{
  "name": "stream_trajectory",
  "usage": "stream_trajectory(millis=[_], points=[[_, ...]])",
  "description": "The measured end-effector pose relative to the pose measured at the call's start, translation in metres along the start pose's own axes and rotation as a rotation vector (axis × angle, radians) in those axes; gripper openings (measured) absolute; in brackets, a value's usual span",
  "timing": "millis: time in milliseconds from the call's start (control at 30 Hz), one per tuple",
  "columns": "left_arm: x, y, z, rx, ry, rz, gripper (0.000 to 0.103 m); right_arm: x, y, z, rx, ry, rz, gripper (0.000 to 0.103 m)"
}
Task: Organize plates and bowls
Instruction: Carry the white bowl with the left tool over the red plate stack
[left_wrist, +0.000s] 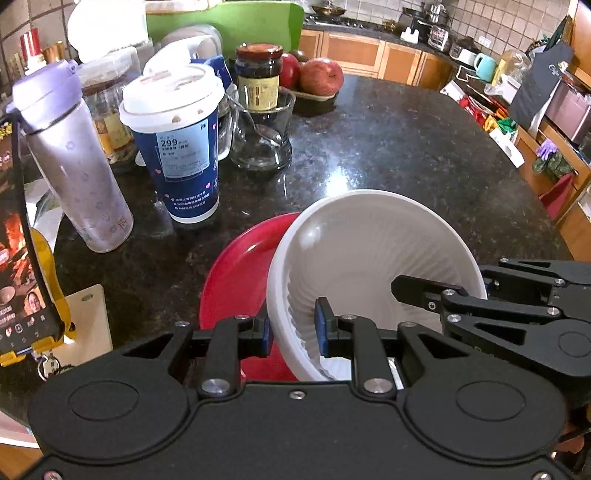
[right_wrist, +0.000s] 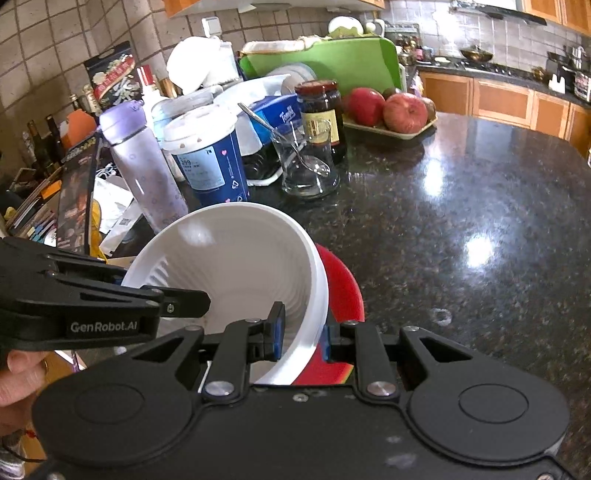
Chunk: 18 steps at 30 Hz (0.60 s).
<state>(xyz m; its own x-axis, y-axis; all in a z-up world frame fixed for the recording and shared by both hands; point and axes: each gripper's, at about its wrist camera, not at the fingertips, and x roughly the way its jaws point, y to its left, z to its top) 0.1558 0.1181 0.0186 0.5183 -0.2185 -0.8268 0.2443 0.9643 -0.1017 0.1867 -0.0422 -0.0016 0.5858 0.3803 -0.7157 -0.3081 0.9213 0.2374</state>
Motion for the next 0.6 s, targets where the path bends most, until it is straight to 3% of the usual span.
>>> stream_trajectory(millis=[600], points=[[0.02, 0.023, 0.008, 0.05, 0.047, -0.054, 0.032, 0.015, 0.004, -0.002, 0.071, 0.052, -0.035, 0.022]])
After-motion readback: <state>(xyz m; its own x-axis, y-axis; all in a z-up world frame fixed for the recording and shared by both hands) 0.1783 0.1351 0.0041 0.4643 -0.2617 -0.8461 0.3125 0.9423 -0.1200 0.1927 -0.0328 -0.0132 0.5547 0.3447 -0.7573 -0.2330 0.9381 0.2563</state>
